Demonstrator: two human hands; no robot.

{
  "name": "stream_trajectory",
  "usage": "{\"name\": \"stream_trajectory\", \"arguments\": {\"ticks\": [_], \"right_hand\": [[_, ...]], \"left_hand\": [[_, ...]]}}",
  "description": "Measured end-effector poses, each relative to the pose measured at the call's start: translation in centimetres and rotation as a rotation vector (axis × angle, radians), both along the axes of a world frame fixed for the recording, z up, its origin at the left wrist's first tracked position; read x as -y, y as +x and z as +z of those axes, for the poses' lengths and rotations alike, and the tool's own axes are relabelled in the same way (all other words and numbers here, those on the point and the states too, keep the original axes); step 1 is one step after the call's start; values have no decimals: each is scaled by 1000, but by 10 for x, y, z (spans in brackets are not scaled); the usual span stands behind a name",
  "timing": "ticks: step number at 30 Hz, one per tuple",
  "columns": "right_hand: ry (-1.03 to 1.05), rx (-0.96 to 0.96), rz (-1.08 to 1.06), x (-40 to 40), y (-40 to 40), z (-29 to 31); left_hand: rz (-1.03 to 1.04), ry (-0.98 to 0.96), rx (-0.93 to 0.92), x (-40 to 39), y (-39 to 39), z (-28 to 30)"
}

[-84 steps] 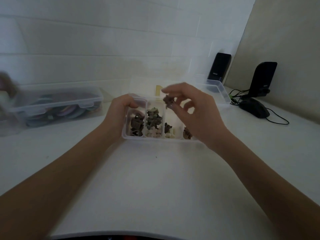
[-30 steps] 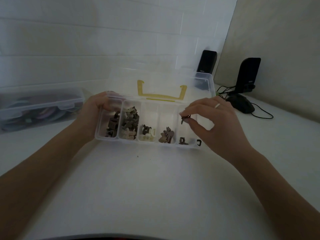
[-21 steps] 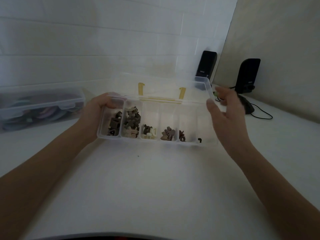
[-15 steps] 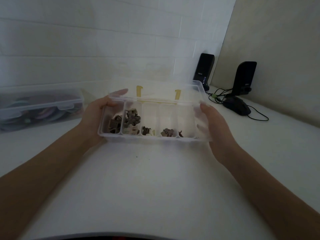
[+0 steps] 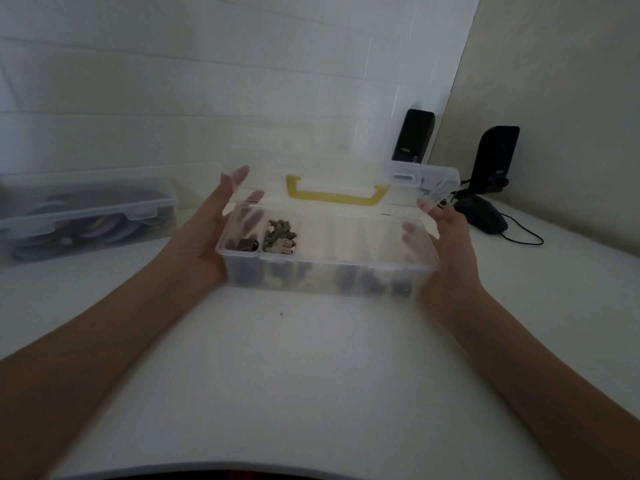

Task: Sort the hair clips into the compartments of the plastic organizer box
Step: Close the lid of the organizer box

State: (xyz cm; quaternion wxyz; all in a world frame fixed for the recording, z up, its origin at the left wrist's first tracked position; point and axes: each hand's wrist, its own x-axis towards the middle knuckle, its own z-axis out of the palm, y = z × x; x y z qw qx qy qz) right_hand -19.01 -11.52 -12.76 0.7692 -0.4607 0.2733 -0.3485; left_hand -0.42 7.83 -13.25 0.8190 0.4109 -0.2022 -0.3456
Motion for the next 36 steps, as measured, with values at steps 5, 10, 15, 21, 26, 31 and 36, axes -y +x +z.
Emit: {"name": "stream_trajectory", "arguments": {"ticks": [5,10,15,21,26,31,36], "right_hand": [[-36,104,-66,-3,-3,-4],[-280,85,-82,-11,-4,-8],[-370,40,-160,-3,-2,-15],[-489,-50,-235,0,1,-21],[-710,-155,-166,-4,-2,-21],[-646,-147,-114,-2,-2,-20],[-685,-138,-94,-2,-5,-18]], "left_hand": [[-85,-32,-71,-2,5,-6],[-76,-22,42,4,1,-1],[-50,42,196,1,9,-6],[178,147,504,8,2,-7],[157,245,519,8,4,-8],[135,331,678,4,3,-10],[140,306,753,2,-2,-5]]}}
